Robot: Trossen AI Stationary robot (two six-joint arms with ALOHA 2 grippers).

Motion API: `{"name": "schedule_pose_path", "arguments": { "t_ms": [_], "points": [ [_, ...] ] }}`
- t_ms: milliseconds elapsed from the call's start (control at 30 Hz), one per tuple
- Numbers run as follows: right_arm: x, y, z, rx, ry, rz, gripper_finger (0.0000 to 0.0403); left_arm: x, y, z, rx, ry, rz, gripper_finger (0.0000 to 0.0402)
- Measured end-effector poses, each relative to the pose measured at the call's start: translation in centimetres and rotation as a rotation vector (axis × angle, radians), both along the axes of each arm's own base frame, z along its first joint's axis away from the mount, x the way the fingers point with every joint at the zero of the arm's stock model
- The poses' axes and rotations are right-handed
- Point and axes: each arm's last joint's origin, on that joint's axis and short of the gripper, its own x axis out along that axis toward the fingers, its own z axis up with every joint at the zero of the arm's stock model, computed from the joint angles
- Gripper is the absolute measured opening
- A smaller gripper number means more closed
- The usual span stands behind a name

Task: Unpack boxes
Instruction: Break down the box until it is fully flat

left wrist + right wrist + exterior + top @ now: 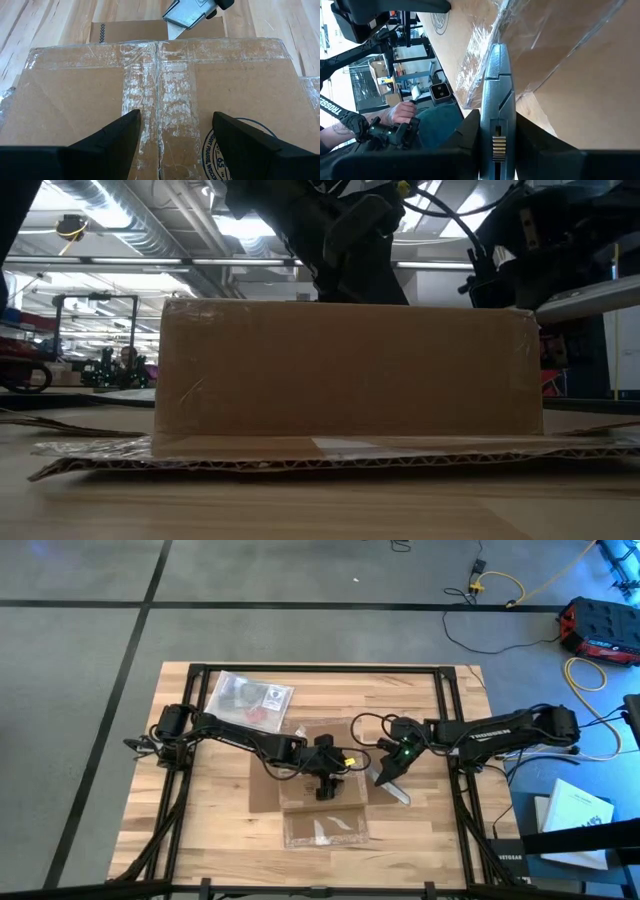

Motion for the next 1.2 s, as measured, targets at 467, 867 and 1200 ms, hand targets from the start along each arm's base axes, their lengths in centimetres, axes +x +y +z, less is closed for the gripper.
{"name": "schedule_pose_path", "arguments": {
  "t_ms": [467, 867, 1200],
  "points": [
    [0.0, 0.1, 0.0, 0.024, -0.01, 0.048, 0.0058, 0.0, 0.0, 0.0, 0.001, 0.0, 0.001, 0.0239],
    [-0.1, 0.8, 0.1, 0.055, -0.023, 0.126, 0.0058, 0.0, 0.3, 0.0, 0.004, -0.001, 0.01, 0.0239],
    [0.4, 3.2, 0.7, -0.024, -0.128, 0.169, 0.0058, 0.0, 0.3, 0.0, -0.003, -0.003, 0.016, 0.0239]
  ]
}}
